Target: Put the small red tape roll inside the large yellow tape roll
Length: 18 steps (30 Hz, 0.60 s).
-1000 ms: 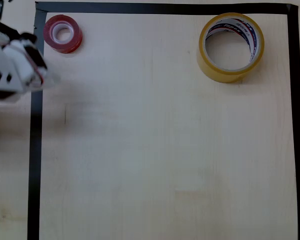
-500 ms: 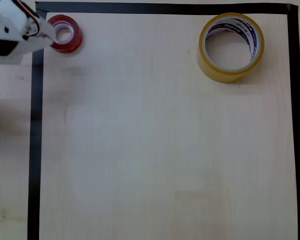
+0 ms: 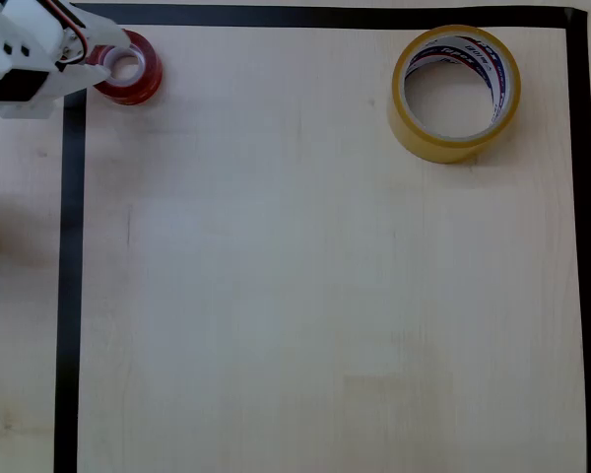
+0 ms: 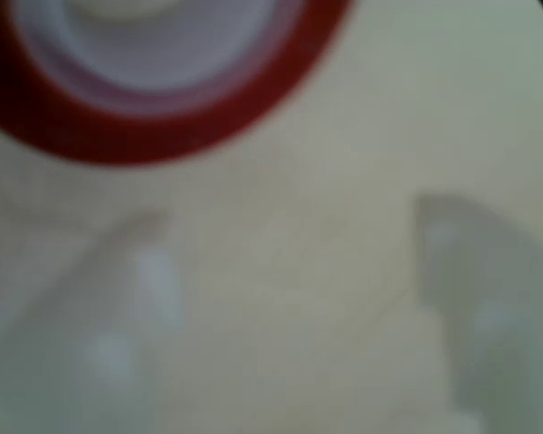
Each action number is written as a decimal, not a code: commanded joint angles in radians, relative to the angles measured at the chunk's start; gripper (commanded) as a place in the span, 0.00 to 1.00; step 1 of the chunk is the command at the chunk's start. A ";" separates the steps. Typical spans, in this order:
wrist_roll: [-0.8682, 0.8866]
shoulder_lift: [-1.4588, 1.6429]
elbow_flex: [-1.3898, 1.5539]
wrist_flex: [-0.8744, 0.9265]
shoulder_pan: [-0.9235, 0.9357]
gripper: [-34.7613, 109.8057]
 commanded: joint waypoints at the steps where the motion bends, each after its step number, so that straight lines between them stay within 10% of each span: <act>1: 0.002 0.041 0.017 -0.009 -0.025 0.34; 18: 0.029 0.104 0.140 -0.005 -0.092 0.35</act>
